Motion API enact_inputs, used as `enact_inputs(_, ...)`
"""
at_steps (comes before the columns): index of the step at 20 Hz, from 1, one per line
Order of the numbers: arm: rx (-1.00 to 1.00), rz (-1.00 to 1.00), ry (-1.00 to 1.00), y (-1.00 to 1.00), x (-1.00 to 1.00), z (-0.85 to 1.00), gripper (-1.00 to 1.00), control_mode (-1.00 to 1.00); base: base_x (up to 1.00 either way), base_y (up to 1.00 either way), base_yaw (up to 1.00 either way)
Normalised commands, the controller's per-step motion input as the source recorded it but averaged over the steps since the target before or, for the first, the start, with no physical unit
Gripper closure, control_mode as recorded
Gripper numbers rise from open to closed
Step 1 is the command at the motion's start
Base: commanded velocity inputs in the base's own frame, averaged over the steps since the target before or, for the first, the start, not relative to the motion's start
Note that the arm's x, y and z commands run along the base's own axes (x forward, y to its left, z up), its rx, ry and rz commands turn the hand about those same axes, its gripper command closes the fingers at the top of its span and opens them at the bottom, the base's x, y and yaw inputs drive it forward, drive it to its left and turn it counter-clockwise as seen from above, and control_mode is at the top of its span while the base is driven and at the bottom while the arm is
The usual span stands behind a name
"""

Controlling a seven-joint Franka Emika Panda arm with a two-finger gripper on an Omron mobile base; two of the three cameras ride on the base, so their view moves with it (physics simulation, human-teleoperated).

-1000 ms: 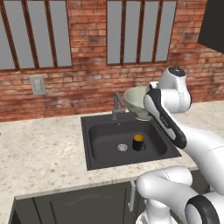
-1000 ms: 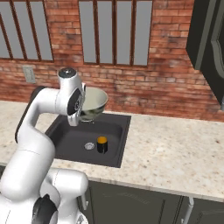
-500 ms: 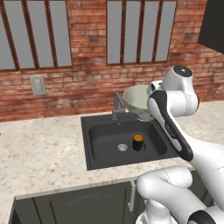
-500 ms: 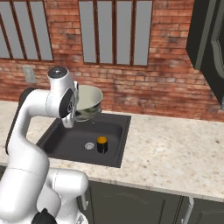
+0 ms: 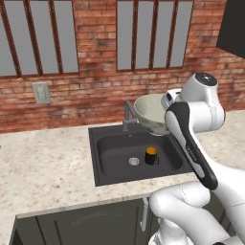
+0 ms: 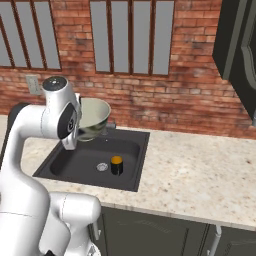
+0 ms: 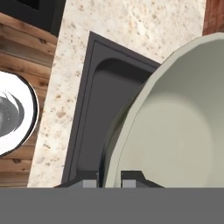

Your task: Pick the mug and place it in the sink. Pick the bowl and place it in the open cabinet and then close the cabinet.

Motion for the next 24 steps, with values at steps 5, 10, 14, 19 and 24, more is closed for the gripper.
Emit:
enact_inputs(5, 0.00, 0.00, 0.00, 0.09, -0.06, 0.05, 1.00, -1.00, 0.00, 0.00, 0.00)
enact_inputs(10, 0.00, 0.00, 0.00, 0.03, -0.01, 0.00, 1.00, -1.00, 0.00, 0.00, 0.00)
enact_inputs(14, 0.00, 0.00, -0.07, 0.00, -0.12, 0.00, 1.00, -1.00, 0.00, 0.00, 0.00)
enact_inputs(19, 0.00, 0.00, -0.03, 0.00, -0.01, 0.00, 1.00, -1.00, 0.00, 0.00, 0.00)
enact_inputs(24, 0.00, 0.00, 0.00, 0.00, -0.04, 0.00, 1.00, -1.00, 0.00, 0.00, 0.00)
